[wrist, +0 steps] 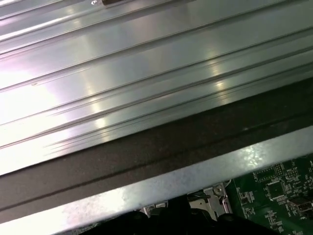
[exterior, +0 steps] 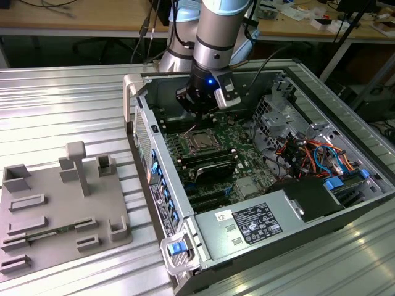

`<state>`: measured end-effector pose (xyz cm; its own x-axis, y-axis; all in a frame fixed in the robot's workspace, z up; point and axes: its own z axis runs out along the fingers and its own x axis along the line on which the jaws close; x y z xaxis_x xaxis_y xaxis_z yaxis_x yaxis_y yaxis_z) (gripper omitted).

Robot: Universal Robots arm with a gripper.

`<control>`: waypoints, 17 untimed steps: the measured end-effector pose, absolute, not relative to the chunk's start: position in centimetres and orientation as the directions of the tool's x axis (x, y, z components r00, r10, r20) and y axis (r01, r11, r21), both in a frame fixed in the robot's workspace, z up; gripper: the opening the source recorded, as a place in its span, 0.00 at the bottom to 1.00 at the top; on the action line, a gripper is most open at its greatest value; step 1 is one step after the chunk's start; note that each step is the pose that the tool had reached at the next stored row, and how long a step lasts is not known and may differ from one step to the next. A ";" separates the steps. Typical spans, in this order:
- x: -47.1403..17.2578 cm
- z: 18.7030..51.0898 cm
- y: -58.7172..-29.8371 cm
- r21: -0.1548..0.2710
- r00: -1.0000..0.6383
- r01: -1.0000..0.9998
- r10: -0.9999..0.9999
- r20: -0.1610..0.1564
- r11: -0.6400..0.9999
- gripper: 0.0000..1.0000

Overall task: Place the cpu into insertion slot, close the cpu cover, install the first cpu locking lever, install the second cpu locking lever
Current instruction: 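Install the first cpu locking lever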

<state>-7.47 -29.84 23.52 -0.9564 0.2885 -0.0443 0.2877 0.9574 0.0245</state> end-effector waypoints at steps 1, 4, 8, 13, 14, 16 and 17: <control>-7.5 23.5 -29.8 0.025 -0.958 0.283 0.284 -0.044 0.959 0.11; -7.5 23.5 -29.8 0.025 -0.959 0.278 0.278 -0.044 0.960 0.11; -7.5 23.5 -29.8 0.025 -0.960 0.276 0.277 -0.044 0.961 0.11; -7.5 23.5 -29.8 0.025 -0.980 0.193 0.194 -0.044 0.981 0.11; -7.5 23.5 -29.8 0.025 -0.984 0.172 0.173 -0.045 0.985 0.11; -7.5 23.6 -29.8 0.025 -0.987 0.153 0.154 -0.046 0.988 0.11; -7.5 23.6 -29.8 0.025 -0.988 0.144 0.145 -0.046 0.989 0.11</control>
